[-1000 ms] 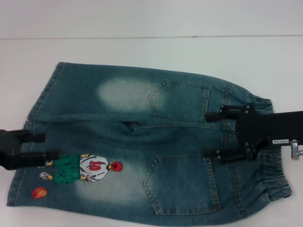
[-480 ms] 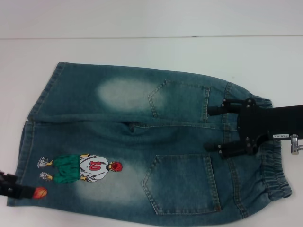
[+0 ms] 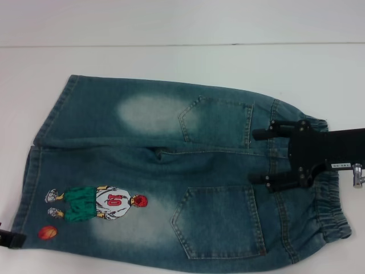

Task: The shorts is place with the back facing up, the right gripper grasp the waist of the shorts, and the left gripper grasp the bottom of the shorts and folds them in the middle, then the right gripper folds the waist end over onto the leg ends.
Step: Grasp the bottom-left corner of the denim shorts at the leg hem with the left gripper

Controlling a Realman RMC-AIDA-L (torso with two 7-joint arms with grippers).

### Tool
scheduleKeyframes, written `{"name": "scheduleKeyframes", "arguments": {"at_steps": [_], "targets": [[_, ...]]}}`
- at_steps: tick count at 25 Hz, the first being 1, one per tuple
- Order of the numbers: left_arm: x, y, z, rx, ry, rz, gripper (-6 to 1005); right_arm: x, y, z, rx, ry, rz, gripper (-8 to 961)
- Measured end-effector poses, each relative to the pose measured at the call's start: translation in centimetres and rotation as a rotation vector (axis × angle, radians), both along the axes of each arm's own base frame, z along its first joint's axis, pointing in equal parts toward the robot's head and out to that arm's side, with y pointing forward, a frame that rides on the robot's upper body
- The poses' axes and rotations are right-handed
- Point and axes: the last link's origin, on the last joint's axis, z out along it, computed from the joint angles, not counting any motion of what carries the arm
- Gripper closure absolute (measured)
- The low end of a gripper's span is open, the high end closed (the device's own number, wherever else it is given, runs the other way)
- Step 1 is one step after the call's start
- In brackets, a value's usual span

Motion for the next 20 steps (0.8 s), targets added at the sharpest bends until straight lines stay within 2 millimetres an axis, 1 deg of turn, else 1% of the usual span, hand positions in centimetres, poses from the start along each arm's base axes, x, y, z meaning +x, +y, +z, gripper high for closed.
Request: {"name": "scheduleKeyframes", "arguments": {"at_steps": [6,20], "targets": [[-0.4,0.0,-0.7,-0.007,0.025,0.013,178,0.0,0.0,-0.1,-0.004,-0.003,0.005,37],[0.3,0.4,-1.6,-0.058,0.029,-0.012,183,-0.1,-0.1,-0.3,-0.010,0.000,0.005,37]]}}
